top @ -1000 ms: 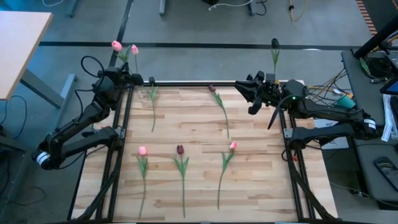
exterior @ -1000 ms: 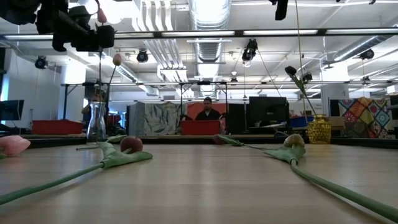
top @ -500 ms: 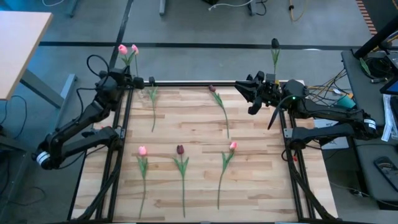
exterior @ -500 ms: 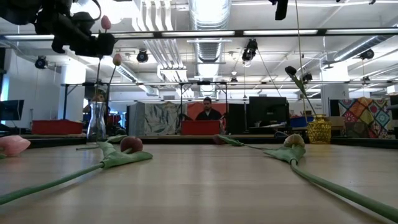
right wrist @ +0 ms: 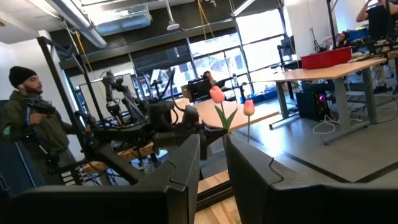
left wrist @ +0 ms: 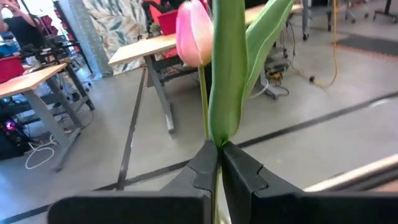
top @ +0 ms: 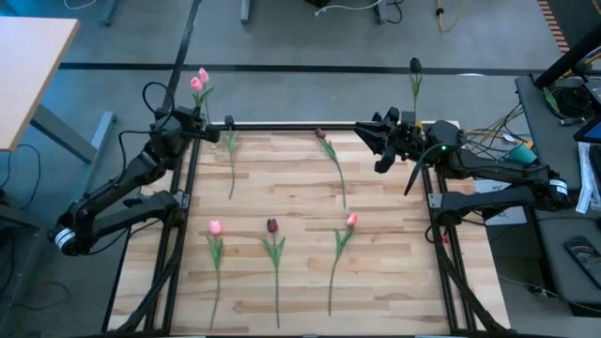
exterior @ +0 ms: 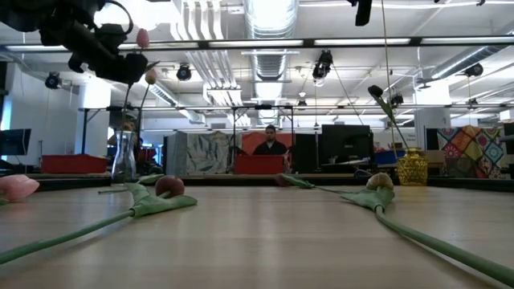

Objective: Sort flowers into vase by color
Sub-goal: Put the top right pink flower into the transparent vase

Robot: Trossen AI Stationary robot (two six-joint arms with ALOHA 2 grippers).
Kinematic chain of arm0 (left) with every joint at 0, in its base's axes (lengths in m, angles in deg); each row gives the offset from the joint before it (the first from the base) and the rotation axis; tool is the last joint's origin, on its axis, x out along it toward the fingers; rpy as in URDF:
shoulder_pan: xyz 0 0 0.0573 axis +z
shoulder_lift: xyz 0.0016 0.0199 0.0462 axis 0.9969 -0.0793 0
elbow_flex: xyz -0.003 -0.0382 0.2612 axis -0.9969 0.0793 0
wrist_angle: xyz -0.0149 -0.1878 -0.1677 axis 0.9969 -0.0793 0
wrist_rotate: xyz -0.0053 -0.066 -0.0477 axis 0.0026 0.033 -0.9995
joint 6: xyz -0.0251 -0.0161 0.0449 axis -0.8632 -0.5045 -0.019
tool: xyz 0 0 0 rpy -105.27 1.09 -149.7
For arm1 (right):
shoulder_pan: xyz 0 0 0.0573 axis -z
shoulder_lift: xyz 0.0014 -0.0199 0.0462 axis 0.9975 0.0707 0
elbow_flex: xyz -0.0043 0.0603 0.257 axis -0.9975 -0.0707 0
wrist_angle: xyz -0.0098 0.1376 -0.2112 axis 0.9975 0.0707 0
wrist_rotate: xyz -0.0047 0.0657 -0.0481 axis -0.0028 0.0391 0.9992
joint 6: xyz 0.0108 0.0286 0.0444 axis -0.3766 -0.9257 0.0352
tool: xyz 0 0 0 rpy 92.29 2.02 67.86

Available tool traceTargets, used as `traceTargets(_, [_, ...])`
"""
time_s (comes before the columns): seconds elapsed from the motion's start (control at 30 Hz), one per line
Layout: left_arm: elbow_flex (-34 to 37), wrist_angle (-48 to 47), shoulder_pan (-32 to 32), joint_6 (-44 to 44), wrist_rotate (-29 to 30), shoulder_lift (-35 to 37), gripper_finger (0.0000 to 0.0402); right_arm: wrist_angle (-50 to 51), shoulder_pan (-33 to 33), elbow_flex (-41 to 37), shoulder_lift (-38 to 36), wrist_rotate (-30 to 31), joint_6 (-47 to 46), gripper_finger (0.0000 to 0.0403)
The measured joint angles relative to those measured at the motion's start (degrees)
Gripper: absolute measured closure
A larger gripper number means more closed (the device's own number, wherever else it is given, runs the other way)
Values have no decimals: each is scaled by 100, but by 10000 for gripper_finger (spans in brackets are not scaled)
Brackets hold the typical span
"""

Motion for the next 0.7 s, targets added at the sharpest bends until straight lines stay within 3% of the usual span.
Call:
traceTargets(0.33, [-63,-452,0,202,281,-89,401,-2,0,0,0,0,0,332])
traceTargets(0.53, [-63,-450,0,177,1319,-247,401,-2,-2,0,0,0,-29,332])
traceTargets(0.7, [-65,-493,-2,22,1753,-259,401,-2,-1,0,0,0,-39,332])
